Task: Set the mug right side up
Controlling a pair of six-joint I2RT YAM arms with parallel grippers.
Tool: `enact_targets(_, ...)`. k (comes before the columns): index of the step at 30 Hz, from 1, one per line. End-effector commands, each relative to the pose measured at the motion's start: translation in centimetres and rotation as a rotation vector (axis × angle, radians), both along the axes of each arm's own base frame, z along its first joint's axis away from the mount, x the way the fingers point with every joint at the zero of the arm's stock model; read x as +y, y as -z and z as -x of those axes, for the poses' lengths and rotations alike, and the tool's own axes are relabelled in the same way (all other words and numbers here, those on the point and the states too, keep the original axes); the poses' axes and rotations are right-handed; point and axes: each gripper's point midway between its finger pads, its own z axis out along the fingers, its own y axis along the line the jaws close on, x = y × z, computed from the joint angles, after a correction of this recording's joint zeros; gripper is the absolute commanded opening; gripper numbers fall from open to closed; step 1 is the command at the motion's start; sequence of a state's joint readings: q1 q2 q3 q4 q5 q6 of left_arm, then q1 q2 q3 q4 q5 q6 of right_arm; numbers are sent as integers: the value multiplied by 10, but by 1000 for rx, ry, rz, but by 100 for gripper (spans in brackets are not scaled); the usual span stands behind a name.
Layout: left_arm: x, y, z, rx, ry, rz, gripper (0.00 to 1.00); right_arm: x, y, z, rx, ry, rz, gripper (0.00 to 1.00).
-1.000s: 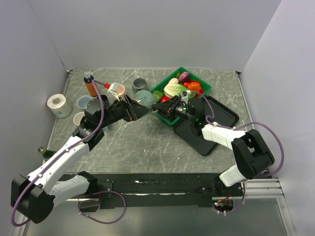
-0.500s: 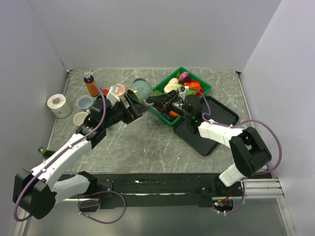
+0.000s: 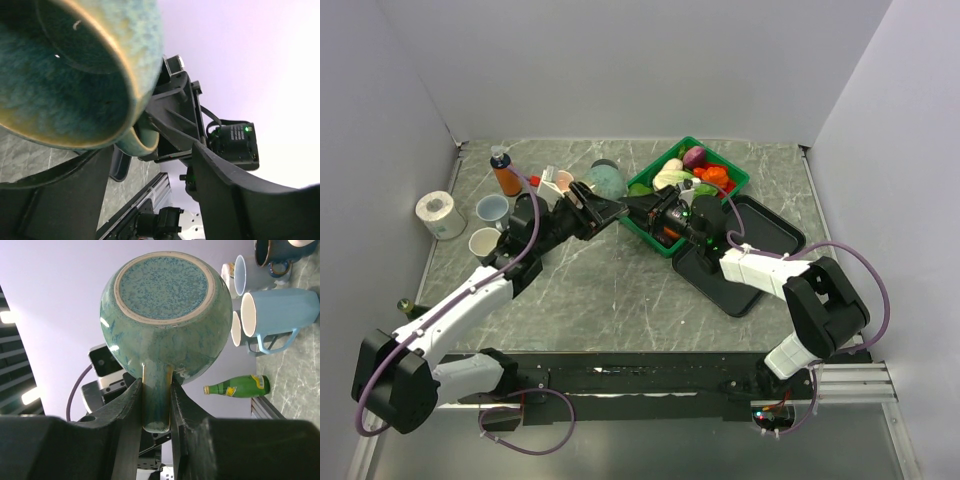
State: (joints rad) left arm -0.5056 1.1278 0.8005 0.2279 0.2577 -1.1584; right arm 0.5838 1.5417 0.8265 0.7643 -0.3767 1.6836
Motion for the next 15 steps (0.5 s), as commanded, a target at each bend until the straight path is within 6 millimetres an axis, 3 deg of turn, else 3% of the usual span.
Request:
enact_targets(1,1,-19,-12,-33,-44,51,68,-6,-100,21,-252,-31,-208,0)
enact_targets(8,10,-23,-22,-37,-124,58,54,-2,-99,29,-244,-70,-229,0)
enact_targets(15,22,-35,-32,-79,-212,75,54,2,-95,38,-256,-119,-232,0)
